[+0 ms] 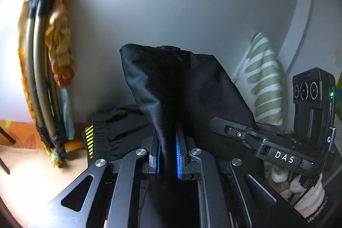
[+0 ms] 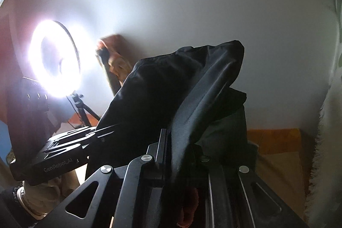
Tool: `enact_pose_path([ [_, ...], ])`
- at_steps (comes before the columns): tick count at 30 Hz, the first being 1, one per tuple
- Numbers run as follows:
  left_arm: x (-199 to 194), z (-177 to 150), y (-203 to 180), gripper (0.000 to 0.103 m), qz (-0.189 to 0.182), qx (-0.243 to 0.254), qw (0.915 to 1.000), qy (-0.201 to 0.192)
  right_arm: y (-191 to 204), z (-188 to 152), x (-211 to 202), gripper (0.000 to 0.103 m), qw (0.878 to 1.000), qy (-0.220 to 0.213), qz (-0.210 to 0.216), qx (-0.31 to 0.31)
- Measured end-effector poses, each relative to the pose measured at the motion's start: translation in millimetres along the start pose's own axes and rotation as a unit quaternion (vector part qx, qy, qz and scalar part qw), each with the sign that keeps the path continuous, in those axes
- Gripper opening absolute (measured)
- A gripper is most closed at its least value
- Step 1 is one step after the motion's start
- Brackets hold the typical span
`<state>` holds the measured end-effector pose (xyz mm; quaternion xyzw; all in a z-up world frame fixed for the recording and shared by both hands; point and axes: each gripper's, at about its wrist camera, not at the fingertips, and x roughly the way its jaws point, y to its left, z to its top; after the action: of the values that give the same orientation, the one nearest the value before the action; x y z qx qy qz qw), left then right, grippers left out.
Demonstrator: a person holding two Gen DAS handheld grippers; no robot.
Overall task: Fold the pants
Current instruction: 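Lift the bundle with both tools and lower it onto the clothes stack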
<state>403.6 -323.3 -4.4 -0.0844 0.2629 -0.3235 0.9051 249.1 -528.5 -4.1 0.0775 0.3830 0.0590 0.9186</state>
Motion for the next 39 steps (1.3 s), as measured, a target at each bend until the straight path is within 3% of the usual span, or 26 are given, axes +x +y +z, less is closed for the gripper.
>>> enact_pose_path([
  [7, 10, -6, 15, 0.013, 0.051, -0.009, 0.9985, 0.020, -29, -13, 27, 0.021, 0.998, 0.033, -0.054, 0.012],
  [12, -4, -4, 21, 0.015, 0.080, -0.001, 0.9967, 0.017, -24, -20, 27, 0.029, 0.992, 0.047, -0.116, -0.013],
  [14, -13, -2, 21, 0.015, 0.085, 0.003, 0.9963, 0.011, -22, -24, 27, 0.037, 0.989, 0.054, -0.139, -0.021],
  [21, -39, 0, 22, 0.015, 0.102, 0.024, 0.9945, 0.002, -30, -29, 18, 0.039, 0.981, 0.074, -0.178, -0.001],
  [32, -87, -25, 16, 0.016, 0.102, 0.029, 0.9943, 0.009, -1, -38, -36, 0.042, 0.981, 0.052, -0.185, 0.001],
  [33, -93, -27, 15, 0.019, 0.102, 0.029, 0.9944, 0.009, 3, -40, -41, 0.042, 0.982, 0.049, -0.184, 0.000],
  [35, -106, -32, 12, 0.039, 0.101, 0.029, 0.9945, 0.005, 11, -44, -51, 0.044, 0.983, 0.045, -0.179, 0.000],
  [39, -128, -42, -1, 0.041, 0.102, 0.045, 0.9938, -0.003, 32, -58, -70, 0.046, 0.984, 0.031, -0.177, -0.008],
])
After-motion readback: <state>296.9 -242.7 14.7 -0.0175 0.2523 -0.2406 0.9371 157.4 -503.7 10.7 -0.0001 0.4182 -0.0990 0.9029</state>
